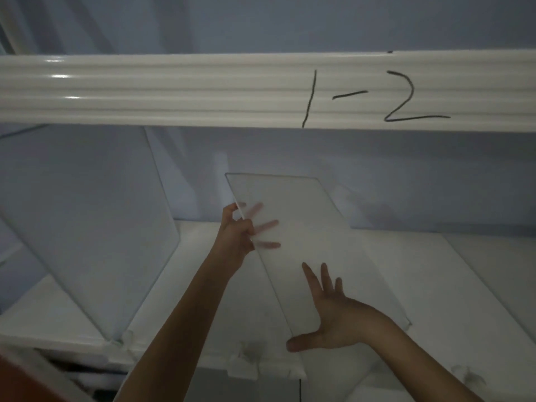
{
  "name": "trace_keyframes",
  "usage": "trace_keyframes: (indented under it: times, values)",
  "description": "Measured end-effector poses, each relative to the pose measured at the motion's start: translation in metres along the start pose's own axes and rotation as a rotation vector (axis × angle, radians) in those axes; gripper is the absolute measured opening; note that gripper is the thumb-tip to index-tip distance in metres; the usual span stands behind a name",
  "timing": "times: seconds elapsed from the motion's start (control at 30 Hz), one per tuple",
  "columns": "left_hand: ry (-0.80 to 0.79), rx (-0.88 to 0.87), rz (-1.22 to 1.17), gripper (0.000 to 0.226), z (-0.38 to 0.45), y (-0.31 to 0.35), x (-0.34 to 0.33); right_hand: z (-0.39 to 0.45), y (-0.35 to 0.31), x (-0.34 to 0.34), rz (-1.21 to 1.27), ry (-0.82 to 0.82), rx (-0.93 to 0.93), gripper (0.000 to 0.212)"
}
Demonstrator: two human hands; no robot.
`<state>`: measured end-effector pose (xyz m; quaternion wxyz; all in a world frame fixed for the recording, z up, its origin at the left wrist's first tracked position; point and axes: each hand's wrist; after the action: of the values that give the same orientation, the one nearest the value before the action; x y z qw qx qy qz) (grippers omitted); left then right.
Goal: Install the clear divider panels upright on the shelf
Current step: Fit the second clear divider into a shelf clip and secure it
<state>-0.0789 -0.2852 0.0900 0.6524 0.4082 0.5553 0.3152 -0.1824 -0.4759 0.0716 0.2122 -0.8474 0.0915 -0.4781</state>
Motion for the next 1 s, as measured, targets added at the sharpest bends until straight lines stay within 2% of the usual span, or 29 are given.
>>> trace_keyframes:
  times: [0.1, 0.2, 0.3, 0.43, 0.47, 0.57, 0.63, 0.7, 0.77, 0.9, 1.0]
  values:
    - [-0.065, -0.020, -0.011, 0.055, -0.004, 0.013, 0.009, 0.005, -0.011, -0.002, 0.025, 0.016, 0.026, 0.141]
    - [-0.137, -0.026, -0.027, 0.082, -0.007, 0.029, 0.023, 0.010, -0.018, -0.004, 0.086, 0.040, 0.096, 0.141]
    - [-0.211, -0.084, 0.046, 0.099, -0.008, 0.047, 0.040, 0.014, -0.021, -0.006, 0.155, 0.060, 0.211, 0.137]
    - [-0.284, -0.181, 0.238, 0.087, -0.009, 0.067, 0.059, 0.021, -0.028, -0.010, 0.202, 0.065, 0.310, 0.132]
    - [-0.287, -0.203, 0.287, 0.091, -0.009, 0.072, 0.062, 0.023, -0.030, -0.011, 0.204, 0.070, 0.323, 0.132]
    - [-0.261, -0.264, 0.405, 0.129, -0.009, 0.088, 0.070, 0.028, -0.039, -0.013, 0.227, 0.075, 0.355, 0.130]
    - [-0.235, -0.323, 0.462, 0.138, -0.011, 0.098, 0.069, 0.031, -0.045, -0.013, 0.246, 0.068, 0.366, 0.130]
    - [-0.201, -0.375, 0.517, 0.137, -0.014, 0.109, 0.066, 0.035, -0.049, -0.011, 0.246, 0.062, 0.376, 0.129]
    - [-0.182, -0.403, 0.549, 0.126, -0.015, 0.118, 0.063, 0.039, -0.053, -0.010, 0.232, 0.045, 0.380, 0.130]
    - [-0.215, -0.354, 0.500, 0.140, -0.017, 0.129, 0.061, 0.044, -0.056, -0.010, 0.226, 0.025, 0.386, 0.128]
    - [-0.175, -0.374, 0.499, 0.125, -0.013, 0.129, 0.058, 0.046, -0.059, -0.008, 0.219, 0.034, 0.388, 0.128]
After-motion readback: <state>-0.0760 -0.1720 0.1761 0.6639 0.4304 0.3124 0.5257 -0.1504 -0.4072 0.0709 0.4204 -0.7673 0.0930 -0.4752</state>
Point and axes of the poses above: each hand's wrist, its own z-axis towards the middle knuckle, its own x-axis out of the back of the hand, y = z × x, and after that the axes turned 4 degrees about z, right-handed
